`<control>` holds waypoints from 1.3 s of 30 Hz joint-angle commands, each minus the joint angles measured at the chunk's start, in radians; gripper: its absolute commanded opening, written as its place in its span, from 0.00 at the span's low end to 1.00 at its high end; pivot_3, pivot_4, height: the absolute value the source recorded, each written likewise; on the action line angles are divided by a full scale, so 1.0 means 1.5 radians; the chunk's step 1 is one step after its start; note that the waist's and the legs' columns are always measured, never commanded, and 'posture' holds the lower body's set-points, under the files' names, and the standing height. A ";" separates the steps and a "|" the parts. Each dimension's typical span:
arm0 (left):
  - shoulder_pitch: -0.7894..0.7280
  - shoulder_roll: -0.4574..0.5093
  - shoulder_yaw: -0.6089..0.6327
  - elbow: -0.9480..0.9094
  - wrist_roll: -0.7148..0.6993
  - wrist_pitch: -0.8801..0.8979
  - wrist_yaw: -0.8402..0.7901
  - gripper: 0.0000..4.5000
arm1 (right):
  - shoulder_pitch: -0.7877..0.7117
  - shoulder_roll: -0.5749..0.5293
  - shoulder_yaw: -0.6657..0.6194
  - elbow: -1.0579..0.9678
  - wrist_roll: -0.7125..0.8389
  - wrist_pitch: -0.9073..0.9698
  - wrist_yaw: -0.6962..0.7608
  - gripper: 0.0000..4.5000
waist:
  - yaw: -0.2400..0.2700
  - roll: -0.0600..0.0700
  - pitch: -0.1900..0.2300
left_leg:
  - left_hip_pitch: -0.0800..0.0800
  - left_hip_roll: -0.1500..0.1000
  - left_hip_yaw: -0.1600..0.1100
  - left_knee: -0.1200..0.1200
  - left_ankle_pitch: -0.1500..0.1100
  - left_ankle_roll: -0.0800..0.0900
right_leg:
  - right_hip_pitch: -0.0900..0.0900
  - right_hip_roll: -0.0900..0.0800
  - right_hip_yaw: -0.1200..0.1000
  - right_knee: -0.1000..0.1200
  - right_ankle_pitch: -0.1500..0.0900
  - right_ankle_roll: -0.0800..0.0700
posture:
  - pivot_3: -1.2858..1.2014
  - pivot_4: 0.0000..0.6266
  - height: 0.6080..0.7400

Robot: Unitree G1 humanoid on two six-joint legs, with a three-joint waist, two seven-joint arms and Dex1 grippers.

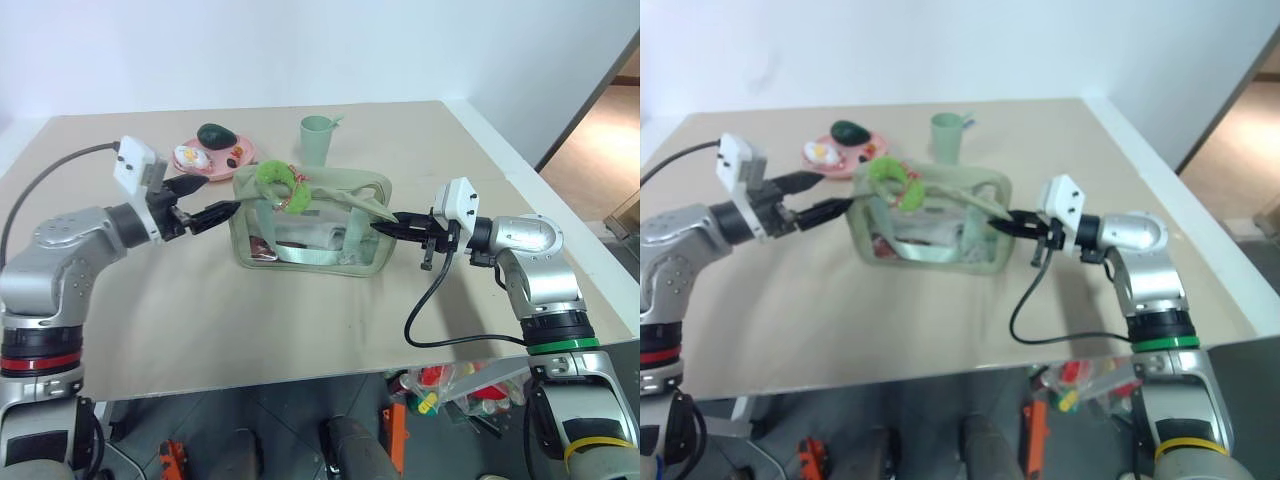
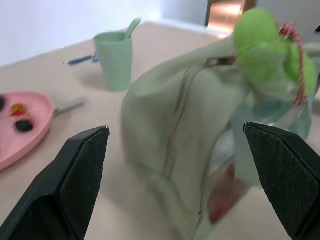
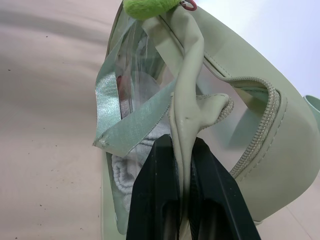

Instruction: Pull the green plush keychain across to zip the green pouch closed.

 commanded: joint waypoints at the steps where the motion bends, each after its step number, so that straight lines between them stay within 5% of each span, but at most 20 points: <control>1: -0.003 -0.001 -0.011 -0.003 0.011 -0.029 -0.002 0.99 | -0.012 -0.007 -0.007 -0.011 0.002 -0.006 0.004 0.00 | 0.000 0.000 0.000 | 0.000 0.000 0.000 0.000 0.000 0.000 | 0.000 0.000 0.000 0.000 0.000 0.000 | 0.52 0.24 1.00; 3: -0.001 -0.006 -0.022 0.006 0.012 -0.030 -0.008 0.99 | -0.010 -0.008 -0.007 -0.013 0.002 -0.005 0.004 0.00 | 0.000 0.000 0.000 | 0.000 0.000 0.000 0.000 0.000 0.000 | 0.000 0.000 0.000 0.000 0.000 0.000 | 0.52 0.24 1.00; 5: -0.007 -0.004 -0.029 0.020 0.019 -0.036 -0.013 0.82 | -0.009 -0.009 -0.008 -0.015 0.001 -0.005 0.002 0.00 | 0.000 0.000 0.000 | 0.000 0.000 0.000 -0.001 0.000 0.000 | 0.000 0.000 0.000 0.000 0.000 0.000 | 0.52 0.24 1.00; 9: -0.021 -0.002 -0.032 0.046 0.024 -0.047 -0.018 0.82 | -0.006 -0.010 -0.009 -0.018 0.002 -0.004 0.000 0.00 | 0.000 0.000 0.000 | 0.000 0.000 0.000 0.000 0.000 0.000 | 0.000 0.000 0.000 0.000 0.000 0.000 | 0.52 0.24 1.00; 16: -0.037 -0.015 -0.044 0.065 0.023 -0.062 -0.031 0.31 | -0.004 -0.015 -0.015 -0.031 0.014 0.016 -0.001 0.00 | 0.000 0.000 0.000 | 0.000 0.000 0.000 0.000 0.000 0.000 | 0.000 0.000 0.000 0.000 0.000 0.000 | 0.52 0.24 1.00; 19: -0.039 -0.018 -0.055 0.068 0.031 -0.063 -0.040 0.04 | -0.004 -0.015 -0.019 -0.034 0.016 0.019 -0.004 0.27 | 0.000 0.000 0.000 | 0.000 0.000 0.000 0.000 0.000 0.000 | 0.000 0.000 0.000 0.000 0.000 0.000 | 0.52 0.24 1.00; 20: -0.039 -0.018 -0.057 0.069 0.032 -0.064 -0.042 0.04 | -0.004 -0.016 -0.019 -0.035 0.017 0.024 -0.003 0.27 | 0.000 0.000 0.000 | 0.000 0.000 0.000 0.000 0.000 0.000 | 0.000 0.000 0.000 0.000 0.000 0.000 | 0.52 0.24 1.00; 29: -0.029 -0.017 -0.056 0.026 0.013 -0.034 -0.045 0.00 | 0.005 -0.040 -0.025 -0.109 0.065 0.147 0.011 0.98 | 0.001 0.000 0.000 | 0.000 0.000 0.000 0.000 0.000 0.000 | 0.000 0.000 0.000 0.000 0.000 0.000 | 0.52 0.24 1.00; 34: -0.018 -0.015 -0.039 -0.028 -0.016 0.012 -0.029 0.00 | -0.068 -0.052 -0.055 -0.138 0.090 0.208 -0.030 0.99 | 0.000 0.000 0.000 | -0.001 0.000 0.000 0.000 0.000 0.000 | 0.000 0.000 0.000 0.000 0.000 0.000 | 0.52 0.24 1.00; 39: 0.010 -0.019 -0.035 -0.065 -0.027 0.033 -0.007 0.00 | -0.172 0.017 -0.041 -0.173 0.117 0.287 -0.112 0.99 | -0.003 0.001 0.000 | 0.000 0.001 0.000 -0.001 0.000 0.000 | -0.001 0.001 0.000 0.000 0.001 0.000 | 0.52 0.24 1.00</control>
